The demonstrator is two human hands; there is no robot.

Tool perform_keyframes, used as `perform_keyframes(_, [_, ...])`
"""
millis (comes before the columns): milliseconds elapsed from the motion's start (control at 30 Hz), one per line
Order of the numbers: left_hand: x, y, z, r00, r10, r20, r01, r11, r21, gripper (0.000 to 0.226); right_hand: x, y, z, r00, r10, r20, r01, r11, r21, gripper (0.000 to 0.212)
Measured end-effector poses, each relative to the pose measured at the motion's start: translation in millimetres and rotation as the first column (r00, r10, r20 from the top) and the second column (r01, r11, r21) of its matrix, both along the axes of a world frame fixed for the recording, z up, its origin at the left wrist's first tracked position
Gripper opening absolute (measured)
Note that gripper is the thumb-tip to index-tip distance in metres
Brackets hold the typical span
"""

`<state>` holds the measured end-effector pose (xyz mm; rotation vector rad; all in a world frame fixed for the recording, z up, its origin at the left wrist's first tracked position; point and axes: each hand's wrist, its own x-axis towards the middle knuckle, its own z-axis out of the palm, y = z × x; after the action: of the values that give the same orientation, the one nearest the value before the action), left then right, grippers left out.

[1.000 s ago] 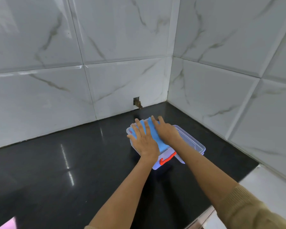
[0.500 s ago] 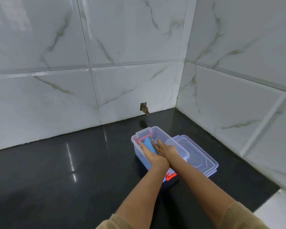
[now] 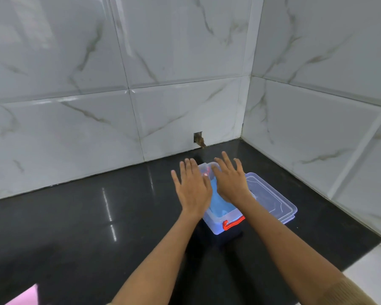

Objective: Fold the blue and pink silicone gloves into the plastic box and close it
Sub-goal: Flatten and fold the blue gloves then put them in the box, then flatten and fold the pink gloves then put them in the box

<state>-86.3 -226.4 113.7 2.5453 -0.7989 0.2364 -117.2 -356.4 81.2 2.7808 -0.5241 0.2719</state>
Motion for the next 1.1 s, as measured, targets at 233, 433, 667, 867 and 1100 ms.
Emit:
perform_keyframes(233, [54.6, 81.3, -35.7, 0.959, 0.231, 0.167, -0.235, 0.972, 0.006, 0.060, 55.0, 107.3, 11.1, 0.948, 0.207, 0.240, -0.239, 0.965, 0.112, 0.053])
perform_keyframes(433, [69.9, 211.3, -60.2, 0.860, 0.489, 0.143, -0.505, 0.856, 0.109, 0.059, 90.5, 227.5, -15.7, 0.875, 0.463, 0.141, -0.484, 0.849, 0.214, 0.056])
perform_keyframes(667, [39.6, 347.5, -96.0, 0.623, 0.782, 0.027, -0.778, 0.616, 0.125, 0.057, 97.6, 340.8, -46.3, 0.712, 0.702, 0.015, -0.672, 0.676, 0.304, 0.054])
perform_keyframes(867, [5.5, 397.9, -114.5, 0.471, 0.879, -0.070, -0.870, 0.476, 0.127, 0.057, 96.5, 403.9, -67.5, 0.610, 0.788, -0.083, -0.708, 0.589, 0.390, 0.044])
perform_keyframes(1100, [-12.5, 420.8, -125.0, 0.529, 0.762, -0.373, -0.849, 0.486, -0.208, 0.053, 89.3, 444.3, -77.8, 0.665, 0.747, 0.013, -0.582, 0.507, 0.636, 0.041])
